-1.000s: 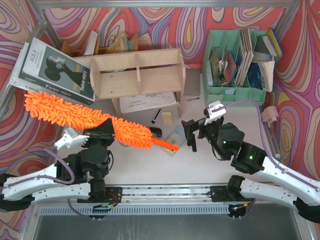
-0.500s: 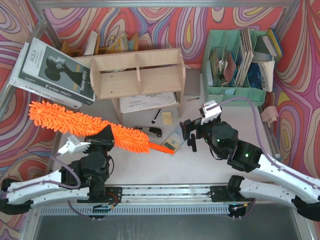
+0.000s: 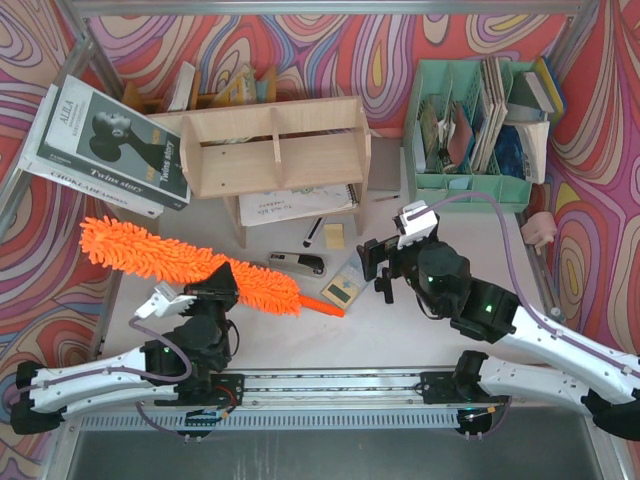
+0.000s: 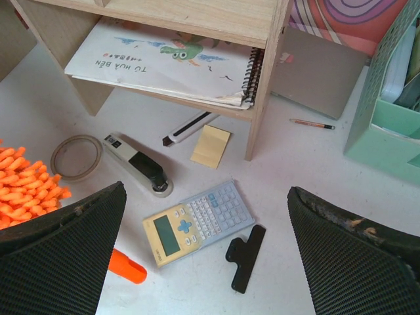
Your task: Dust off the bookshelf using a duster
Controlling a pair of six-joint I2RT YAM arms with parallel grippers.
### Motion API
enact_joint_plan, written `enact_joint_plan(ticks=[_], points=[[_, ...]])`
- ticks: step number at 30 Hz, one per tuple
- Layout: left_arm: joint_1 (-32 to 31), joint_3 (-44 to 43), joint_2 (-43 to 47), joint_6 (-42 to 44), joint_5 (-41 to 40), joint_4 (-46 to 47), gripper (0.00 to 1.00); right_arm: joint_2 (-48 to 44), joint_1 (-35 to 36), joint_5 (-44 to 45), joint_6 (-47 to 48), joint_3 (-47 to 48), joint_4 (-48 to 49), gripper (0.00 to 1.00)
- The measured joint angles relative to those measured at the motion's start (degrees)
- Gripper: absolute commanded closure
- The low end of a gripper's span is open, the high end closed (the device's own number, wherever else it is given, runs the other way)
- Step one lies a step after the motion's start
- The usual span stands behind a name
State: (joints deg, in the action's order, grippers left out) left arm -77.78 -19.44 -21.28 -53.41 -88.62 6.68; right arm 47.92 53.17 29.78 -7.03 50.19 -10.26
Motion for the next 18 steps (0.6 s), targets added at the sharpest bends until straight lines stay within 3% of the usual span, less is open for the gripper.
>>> enact_joint_plan(ticks=[13,18], points=[[3.34,5.95,-1.66,1.20,-0.02,6.45,1.00,0.81,0.00,-1.33,-2.03,-0.20,-0.02,0.01],[4.20,7.93,-1.66,1.64,0.00,8.57,0.90,1.57,0.00,-1.53,-2.47,-0.81,-0.02,0.01]])
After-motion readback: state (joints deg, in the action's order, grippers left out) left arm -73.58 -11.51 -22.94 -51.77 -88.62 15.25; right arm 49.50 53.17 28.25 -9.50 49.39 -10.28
